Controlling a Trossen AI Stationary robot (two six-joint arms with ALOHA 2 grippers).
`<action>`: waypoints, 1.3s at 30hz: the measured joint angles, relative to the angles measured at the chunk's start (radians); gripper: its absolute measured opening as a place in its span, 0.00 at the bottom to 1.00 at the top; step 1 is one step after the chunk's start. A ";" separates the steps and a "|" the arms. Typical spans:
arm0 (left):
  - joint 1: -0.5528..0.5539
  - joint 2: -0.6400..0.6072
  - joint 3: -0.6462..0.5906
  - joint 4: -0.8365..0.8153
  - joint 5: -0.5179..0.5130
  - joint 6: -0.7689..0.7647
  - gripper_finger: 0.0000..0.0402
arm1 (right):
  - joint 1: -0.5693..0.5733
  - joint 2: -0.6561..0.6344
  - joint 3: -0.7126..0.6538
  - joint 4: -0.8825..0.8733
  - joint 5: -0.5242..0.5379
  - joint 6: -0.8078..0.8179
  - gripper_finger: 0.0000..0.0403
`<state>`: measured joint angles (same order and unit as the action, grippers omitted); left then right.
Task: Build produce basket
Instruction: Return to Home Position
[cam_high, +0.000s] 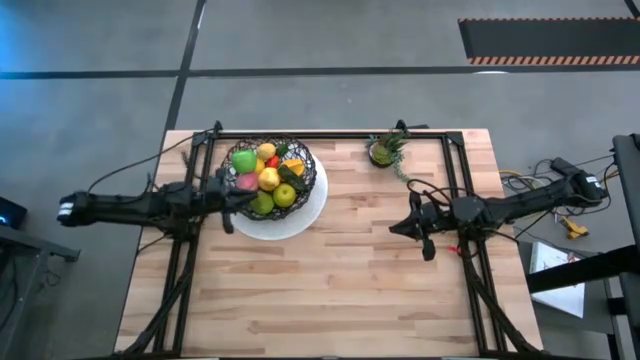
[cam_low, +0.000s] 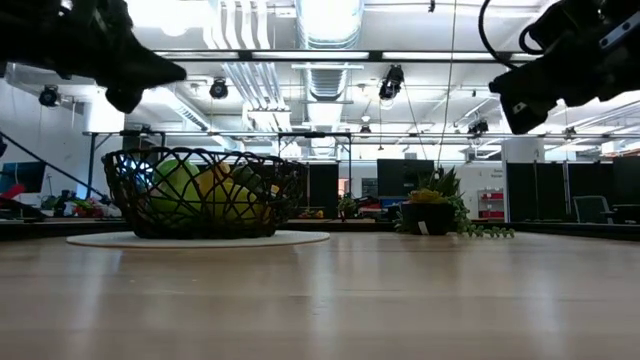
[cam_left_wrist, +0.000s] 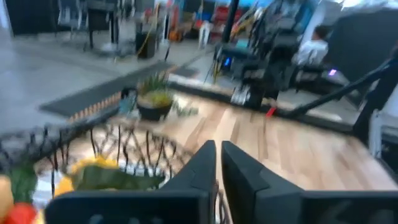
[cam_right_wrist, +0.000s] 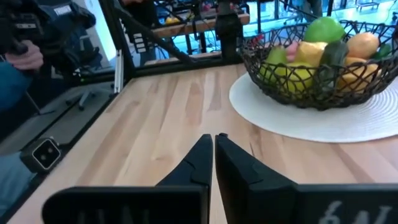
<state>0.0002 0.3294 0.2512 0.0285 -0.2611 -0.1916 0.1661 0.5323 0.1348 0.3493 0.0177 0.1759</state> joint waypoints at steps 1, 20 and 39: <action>0.000 -0.027 0.000 -0.005 0.004 0.014 0.02 | 0.000 0.000 -0.006 0.010 0.000 0.009 0.02; 0.000 -0.267 -0.143 0.005 0.210 0.066 0.03 | -0.065 -0.218 -0.040 -0.102 -0.157 0.035 0.02; 0.000 -0.308 -0.180 0.016 0.225 0.095 0.03 | -0.075 -0.532 -0.120 -0.294 -0.172 0.051 0.02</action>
<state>0.0001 0.0213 0.0708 0.0441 -0.0359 -0.0971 0.0910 -0.0001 0.0150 0.0549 -0.1540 0.2269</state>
